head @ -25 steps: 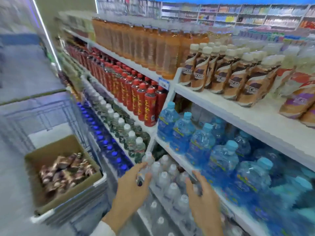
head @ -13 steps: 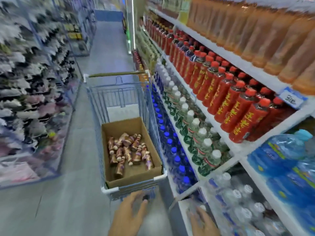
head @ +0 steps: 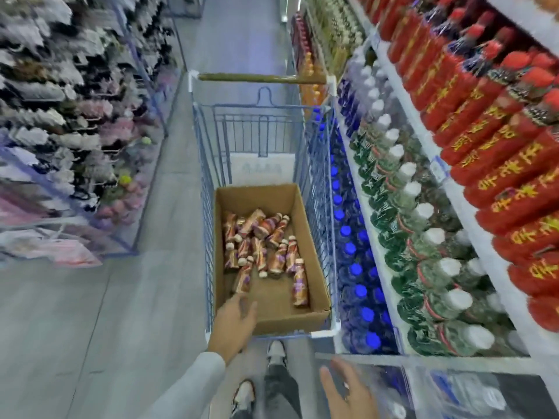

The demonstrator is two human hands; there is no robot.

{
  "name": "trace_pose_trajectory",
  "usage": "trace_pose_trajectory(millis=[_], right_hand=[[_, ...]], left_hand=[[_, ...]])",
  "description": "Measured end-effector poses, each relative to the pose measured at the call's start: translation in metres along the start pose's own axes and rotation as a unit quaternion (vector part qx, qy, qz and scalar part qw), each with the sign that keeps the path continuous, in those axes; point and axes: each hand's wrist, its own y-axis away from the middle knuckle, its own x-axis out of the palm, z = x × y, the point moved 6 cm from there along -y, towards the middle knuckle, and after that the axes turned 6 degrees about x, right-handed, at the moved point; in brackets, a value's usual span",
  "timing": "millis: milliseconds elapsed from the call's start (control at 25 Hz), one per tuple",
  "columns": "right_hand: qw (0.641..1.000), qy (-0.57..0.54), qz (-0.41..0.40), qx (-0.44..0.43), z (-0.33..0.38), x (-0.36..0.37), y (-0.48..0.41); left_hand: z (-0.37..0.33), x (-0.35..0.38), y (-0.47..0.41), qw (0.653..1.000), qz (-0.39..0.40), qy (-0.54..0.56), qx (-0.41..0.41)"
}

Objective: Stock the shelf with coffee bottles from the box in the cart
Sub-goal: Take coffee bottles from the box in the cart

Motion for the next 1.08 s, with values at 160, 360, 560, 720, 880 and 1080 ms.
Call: trace_pose_trajectory(millis=[160, 360, 560, 720, 880, 1080], right_hand=[[0.999, 0.022, 0.038, 0.024, 0.011, 0.026, -0.064], [0.990, 0.050, 0.114, 0.072, 0.016, 0.052, -0.140], [0.980, 0.085, 0.156, 0.087, 0.022, 0.082, -0.190], [0.967, 0.111, 0.201, 0.113, 0.018, 0.107, -0.219], [0.957, 0.190, 0.195, 0.099, 0.022, 0.133, -0.251], [0.947, 0.233, 0.142, 0.170, 0.005, 0.183, -0.310]], left_hand=[[0.024, 0.026, -0.097, 0.992, 0.013, -0.064, -0.106], [0.088, 0.063, -0.191, 0.970, 0.024, -0.113, -0.212], [0.155, 0.097, -0.243, 0.946, 0.062, -0.152, -0.280], [0.187, 0.111, -0.256, 0.944, 0.062, -0.147, -0.289], [0.176, 0.102, -0.240, 0.949, 0.056, -0.104, -0.292], [0.127, 0.082, -0.161, 0.954, 0.019, 0.045, -0.297]])
